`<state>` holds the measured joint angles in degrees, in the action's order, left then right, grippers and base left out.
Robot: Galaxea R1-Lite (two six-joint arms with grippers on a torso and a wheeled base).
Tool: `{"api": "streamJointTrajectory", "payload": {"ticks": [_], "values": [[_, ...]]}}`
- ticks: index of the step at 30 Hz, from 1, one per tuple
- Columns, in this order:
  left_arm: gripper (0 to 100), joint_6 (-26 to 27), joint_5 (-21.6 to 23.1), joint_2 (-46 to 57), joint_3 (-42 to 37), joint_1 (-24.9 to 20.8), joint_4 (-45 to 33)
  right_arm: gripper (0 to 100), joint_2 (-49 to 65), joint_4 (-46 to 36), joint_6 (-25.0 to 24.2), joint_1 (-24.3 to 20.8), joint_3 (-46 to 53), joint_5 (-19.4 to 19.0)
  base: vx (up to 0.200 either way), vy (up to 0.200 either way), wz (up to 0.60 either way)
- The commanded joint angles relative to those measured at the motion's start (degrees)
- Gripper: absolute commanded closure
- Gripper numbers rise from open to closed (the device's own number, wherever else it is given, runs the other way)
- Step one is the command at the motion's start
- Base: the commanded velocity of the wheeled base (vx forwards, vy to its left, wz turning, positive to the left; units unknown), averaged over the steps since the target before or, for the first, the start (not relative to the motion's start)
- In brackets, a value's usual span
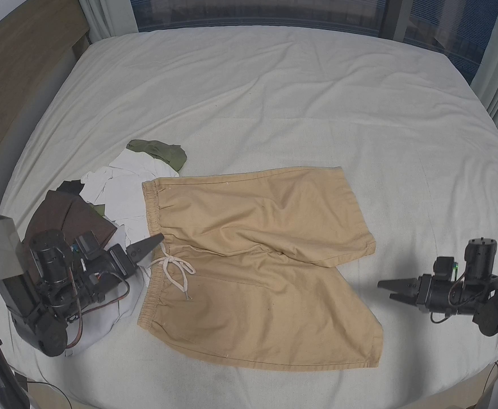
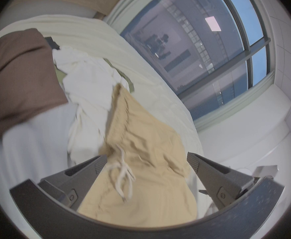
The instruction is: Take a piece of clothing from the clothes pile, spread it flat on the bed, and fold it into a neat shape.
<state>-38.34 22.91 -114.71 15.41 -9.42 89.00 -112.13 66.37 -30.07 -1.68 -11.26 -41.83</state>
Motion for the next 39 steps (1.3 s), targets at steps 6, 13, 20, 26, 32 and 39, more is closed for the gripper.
{"api": "streamJointTrajectory", "payload": {"ticks": [6, 13, 20, 26, 32, 39], "values": [[0, 0.28, 0.38, 3.80, -2.84, -1.83, 0.03, 0, -7.31, -0.45, 1.51, -1.92, 4.58, 0.25, 0.000, 0.000, 0.00], [0, 0.28, 0.03, 3.97, -3.10, -1.91, 0.12, 0, -10.39, 1.13, 2.39, -5.00, 4.85, 2.45, 0.000, 0.000, 0.00], [0, 0.28, -0.32, 5.11, -3.19, -1.91, 0.03, 0, -9.34, 8.25, -2.80, -11.41, 4.67, 4.30, 0.000, 0.000, 0.00], [0, 0.28, -0.41, 5.11, -3.19, -1.91, 0.03, 0, -4.68, 11.42, -7.98, -13.26, 2.74, 4.74, 0.000, 0.000, 0.00], [0, 0.28, -0.49, 5.11, -3.19, -1.91, 0.03, 0, 0.33, 11.24, -12.03, -15.19, -0.34, 4.74, 0.000, 0.000, 0.00], [0, 0.19, -1.11, 5.11, -3.19, -1.91, 0.03, 0, 1.39, 6.41, -12.20, -16.60, -6.84, 4.74, 0.000, 0.000, 0.00]]}}
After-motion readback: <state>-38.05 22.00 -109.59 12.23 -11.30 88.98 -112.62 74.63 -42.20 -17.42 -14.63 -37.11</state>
